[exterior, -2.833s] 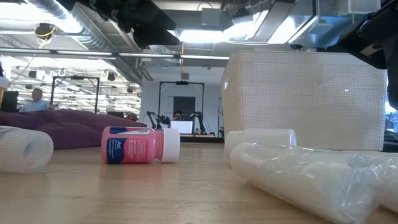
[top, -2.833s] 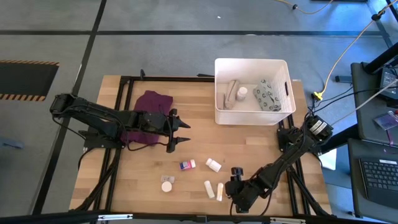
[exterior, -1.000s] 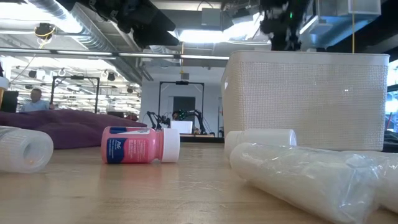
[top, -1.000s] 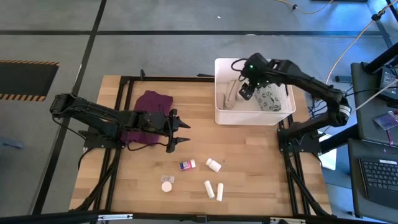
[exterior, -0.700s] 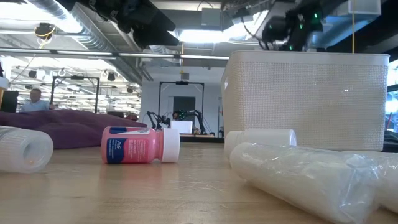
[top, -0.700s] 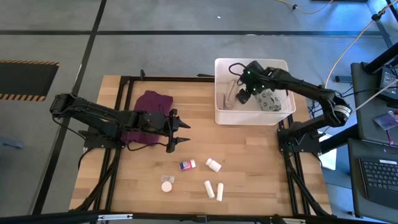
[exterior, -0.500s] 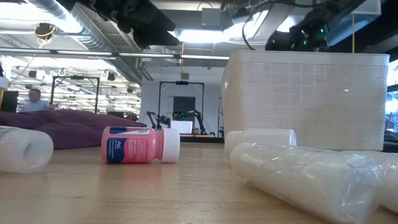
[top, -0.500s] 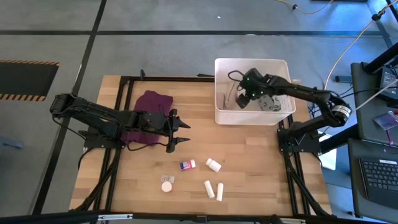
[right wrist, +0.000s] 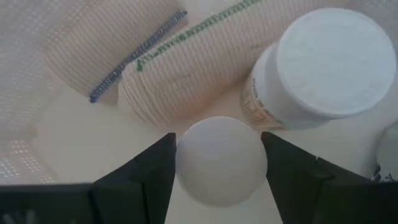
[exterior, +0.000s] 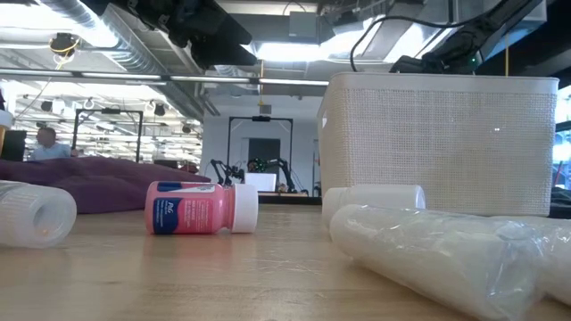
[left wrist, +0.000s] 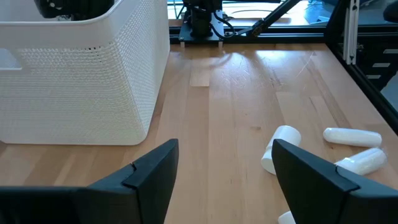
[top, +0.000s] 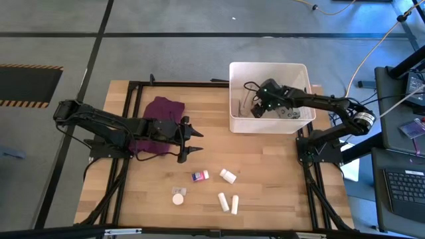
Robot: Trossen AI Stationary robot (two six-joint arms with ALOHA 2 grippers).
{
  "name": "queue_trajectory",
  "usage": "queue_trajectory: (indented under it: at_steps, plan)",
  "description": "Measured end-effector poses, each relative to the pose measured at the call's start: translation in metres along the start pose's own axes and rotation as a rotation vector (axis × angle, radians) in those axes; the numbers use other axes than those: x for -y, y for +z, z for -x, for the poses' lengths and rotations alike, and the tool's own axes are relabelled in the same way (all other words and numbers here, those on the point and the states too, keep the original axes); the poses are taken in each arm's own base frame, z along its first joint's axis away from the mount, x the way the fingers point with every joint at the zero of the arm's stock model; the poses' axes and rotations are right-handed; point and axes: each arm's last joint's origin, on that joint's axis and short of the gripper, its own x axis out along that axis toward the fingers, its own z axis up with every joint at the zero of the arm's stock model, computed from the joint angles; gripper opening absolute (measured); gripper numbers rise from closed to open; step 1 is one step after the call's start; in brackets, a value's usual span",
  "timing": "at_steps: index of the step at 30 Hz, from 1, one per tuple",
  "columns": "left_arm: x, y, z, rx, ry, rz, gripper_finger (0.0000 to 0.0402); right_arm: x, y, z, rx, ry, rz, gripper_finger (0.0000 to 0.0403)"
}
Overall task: Pick & place medical supplies in basket/bin
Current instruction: Put the right orange pill bottle into the white bin, then put the white pill bottle into the white bin
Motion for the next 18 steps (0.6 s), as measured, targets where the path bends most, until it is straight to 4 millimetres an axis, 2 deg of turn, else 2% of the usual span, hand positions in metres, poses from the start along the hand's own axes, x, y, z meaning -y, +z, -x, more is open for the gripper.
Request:
queue_trajectory:
  at_steps: [9,18]
  plan:
    - [-0.0001,0.0000,0.0000,0.000,0.000,0.000,0.0251,0.0002,-0.0015,0.0000,-0.016,0.002,-0.008,0.0220]
    - [0.0000,0.0000,0.0000,0.000,0.000,0.000,0.0251,0.0002,-0.0018,0.0001,-0.021,0.003,-0.031,0.0277]
